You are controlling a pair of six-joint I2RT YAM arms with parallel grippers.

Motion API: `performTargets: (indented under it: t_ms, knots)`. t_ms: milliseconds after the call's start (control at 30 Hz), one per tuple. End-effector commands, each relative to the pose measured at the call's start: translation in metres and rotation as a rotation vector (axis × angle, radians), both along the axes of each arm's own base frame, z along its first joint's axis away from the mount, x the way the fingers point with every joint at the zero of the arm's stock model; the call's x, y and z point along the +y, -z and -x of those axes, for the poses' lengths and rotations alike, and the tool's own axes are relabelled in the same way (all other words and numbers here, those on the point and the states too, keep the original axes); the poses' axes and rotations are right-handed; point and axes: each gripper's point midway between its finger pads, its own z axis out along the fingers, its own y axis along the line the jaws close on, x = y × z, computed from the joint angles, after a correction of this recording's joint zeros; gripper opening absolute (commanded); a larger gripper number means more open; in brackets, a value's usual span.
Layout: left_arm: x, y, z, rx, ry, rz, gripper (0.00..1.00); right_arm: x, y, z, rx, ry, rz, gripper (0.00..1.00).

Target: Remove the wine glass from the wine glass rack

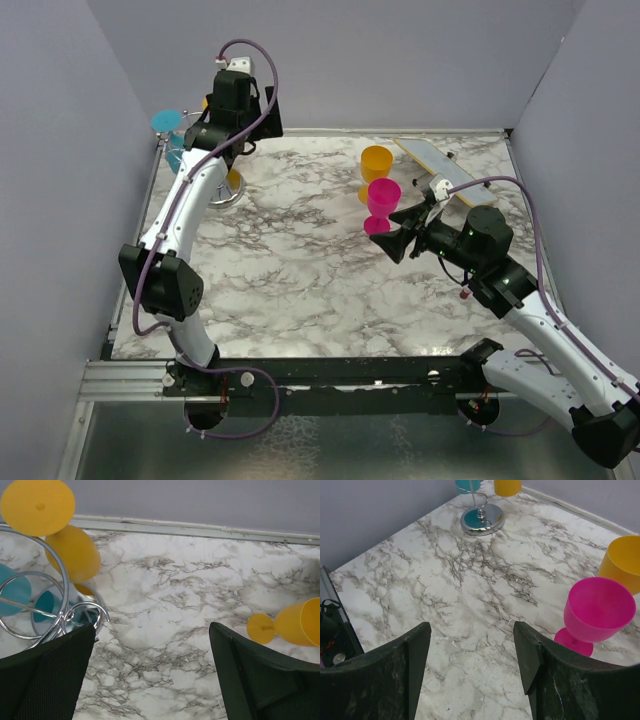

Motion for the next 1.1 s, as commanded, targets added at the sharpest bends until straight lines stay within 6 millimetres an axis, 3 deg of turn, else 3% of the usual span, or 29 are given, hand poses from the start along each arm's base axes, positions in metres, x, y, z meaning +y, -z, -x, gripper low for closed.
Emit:
performTargets:
  t_ms: [0,533,1067]
  knots:
    - [0.008,0.003,-0.015,0.003,-0.045,-0.060,0.99,-0.003,-0.014,-0.003,-0.040,0.028,-0.014,0.68]
    - [0.013,0.042,-0.028,0.102,-0.090,-0.109,0.99,-0.006,-0.013,-0.004,-0.036,0.043,-0.011,0.68]
    - [0.022,0.046,-0.015,0.148,-0.116,-0.127,0.99,-0.006,-0.014,-0.003,-0.033,0.044,-0.013,0.68]
